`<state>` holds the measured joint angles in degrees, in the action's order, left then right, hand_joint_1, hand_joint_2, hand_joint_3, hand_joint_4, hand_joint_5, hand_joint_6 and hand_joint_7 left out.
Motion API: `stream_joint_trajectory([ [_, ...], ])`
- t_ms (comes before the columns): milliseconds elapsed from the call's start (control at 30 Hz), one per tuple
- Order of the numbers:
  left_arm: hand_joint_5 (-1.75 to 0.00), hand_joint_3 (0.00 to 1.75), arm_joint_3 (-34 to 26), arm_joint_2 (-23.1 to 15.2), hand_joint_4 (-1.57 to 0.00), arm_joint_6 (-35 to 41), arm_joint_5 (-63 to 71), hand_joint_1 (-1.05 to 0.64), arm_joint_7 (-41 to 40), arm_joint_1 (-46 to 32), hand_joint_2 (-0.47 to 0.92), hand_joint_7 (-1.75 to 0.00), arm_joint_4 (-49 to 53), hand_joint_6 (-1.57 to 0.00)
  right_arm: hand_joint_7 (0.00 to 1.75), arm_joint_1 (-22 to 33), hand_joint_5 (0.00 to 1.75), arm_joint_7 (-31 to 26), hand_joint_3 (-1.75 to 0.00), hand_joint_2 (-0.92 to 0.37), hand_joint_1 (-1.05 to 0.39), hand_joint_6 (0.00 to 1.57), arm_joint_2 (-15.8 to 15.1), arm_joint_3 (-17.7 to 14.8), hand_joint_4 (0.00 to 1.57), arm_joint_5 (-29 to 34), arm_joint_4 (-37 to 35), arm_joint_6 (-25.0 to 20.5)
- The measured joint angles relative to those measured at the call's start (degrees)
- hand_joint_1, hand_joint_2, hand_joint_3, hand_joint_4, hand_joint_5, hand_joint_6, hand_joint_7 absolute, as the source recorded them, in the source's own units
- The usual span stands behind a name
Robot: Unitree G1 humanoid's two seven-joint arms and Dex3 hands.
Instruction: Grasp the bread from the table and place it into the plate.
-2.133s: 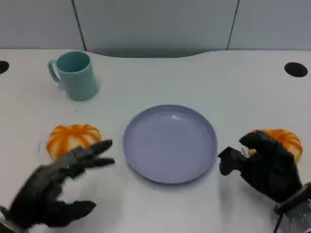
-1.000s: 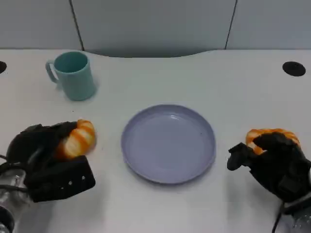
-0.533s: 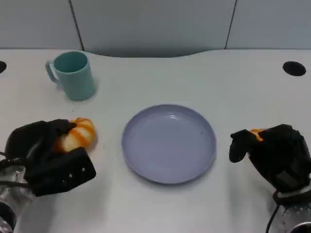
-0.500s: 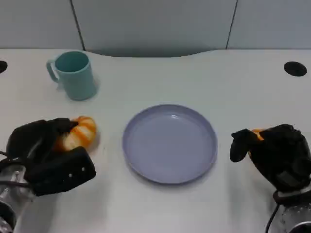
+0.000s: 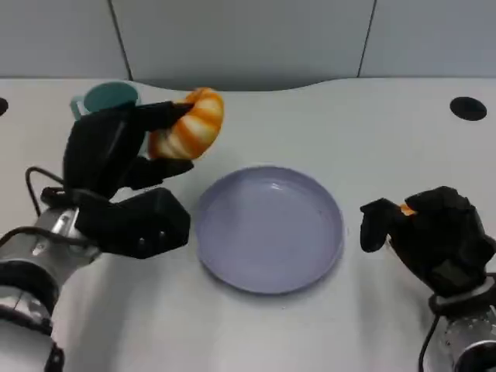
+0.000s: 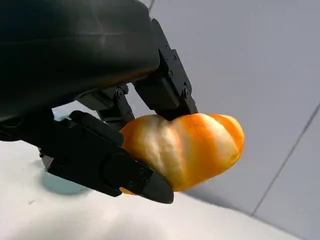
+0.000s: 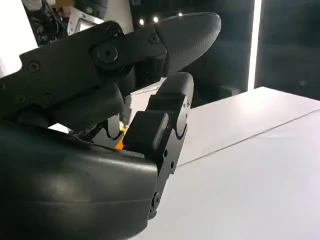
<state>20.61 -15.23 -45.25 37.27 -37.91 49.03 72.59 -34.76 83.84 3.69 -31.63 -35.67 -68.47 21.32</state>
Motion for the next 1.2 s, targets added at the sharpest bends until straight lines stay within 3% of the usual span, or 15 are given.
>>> stream_joint_trajectory([
  [33,-0.92,0.0,0.4,0.6,-0.94,-0.6,0.2,-0.23,-0.5,0.3,0.86,-0.01,-0.1,-1.17,0.01,-0.1,1.01,-0.7,-0.08,-0.92,-0.49,1.09,0.0,0.2,0.82,0.4,0.0,-0.6],
  [100,-1.19,0.0,1.2,2.0,-0.9,-1.1,0.8,-0.24,-0.9,0.5,0.86,-0.01,-0.2,-1.17,0.0,-0.1,0.98,-1.2,-0.08,-0.92,-0.47,1.08,0.0,0.7,0.82,1.2,-0.1,-0.8],
  [333,-0.54,0.0,4.9,6.5,-0.99,-0.6,2.3,-0.29,0.2,0.5,0.87,0.0,0.9,-1.12,0.01,-0.1,0.87,-3.9,-0.02,-0.91,-0.49,1.12,-0.5,2.0,0.87,2.5,-0.2,-3.9],
  [400,-0.34,0.01,6.5,7.3,-0.88,0.4,3.5,-0.42,0.7,0.5,0.89,0.0,1.4,-1.02,0.0,-0.1,0.91,-6.5,-0.02,-0.92,-0.5,1.11,-1.5,2.9,0.83,3.8,-0.2,-4.9],
  [467,-0.19,0.05,7.3,7.8,-0.66,1.8,3.8,-0.55,2.5,0.2,0.92,0.0,1.9,-0.8,0.0,-0.1,0.95,-8.4,-0.02,-0.92,-0.5,1.09,-1.8,3.6,0.82,4.7,0.2,-4.7],
  [500,-0.13,0.14,7.5,7.9,-0.57,2.5,3.8,-0.62,3.7,-0.1,0.92,0.0,2.0,-0.69,0.0,-0.1,0.96,-9.1,-0.02,-0.92,-0.51,1.09,-1.8,3.7,0.82,4.9,0.4,-4.6],
  [567,-0.03,0.49,7.5,7.8,-0.31,3.6,3.7,-0.85,6.6,-0.5,0.92,0.0,2.0,-0.38,0.0,0.0,0.98,-10.3,-0.01,-0.91,-0.48,1.09,-1.7,3.9,0.81,4.9,1.3,-4.6],
  [667,0.0,0.7,7.5,6.4,-0.06,4.3,3.2,-1.01,11.6,-0.6,0.92,0.0,1.6,-0.14,0.01,0.0,0.96,-10.9,0.0,-0.9,-0.47,1.1,-1.4,3.9,0.82,4.6,2.1,-6.5],
  [800,0.0,0.75,5.5,4.3,0.0,3.3,-0.2,-1.05,16.1,-2.1,0.92,0.0,-0.6,-0.05,0.01,0.0,0.94,-11.5,0.0,-0.88,-0.51,1.12,-0.2,3.8,0.83,4.4,2.4,-7.0],
  [1033,0.0,0.65,-1.8,3.0,0.0,-4.0,-11.0,-1.05,25.4,-8.6,0.92,-0.01,-1.8,-0.06,0.01,0.0,0.91,-14.1,0.0,-0.89,-0.52,1.14,0.6,4.0,0.82,4.6,3.1,-7.7],
  [1200,0.0,0.51,-11.2,3.5,0.0,-9.6,-27.8,-1.05,45.7,-11.2,0.92,-0.01,-2.7,-0.02,0.0,-0.2,0.83,-13.7,-0.02,-0.91,-0.47,1.09,0.6,4.2,0.85,4.9,2.0,-6.0],
])
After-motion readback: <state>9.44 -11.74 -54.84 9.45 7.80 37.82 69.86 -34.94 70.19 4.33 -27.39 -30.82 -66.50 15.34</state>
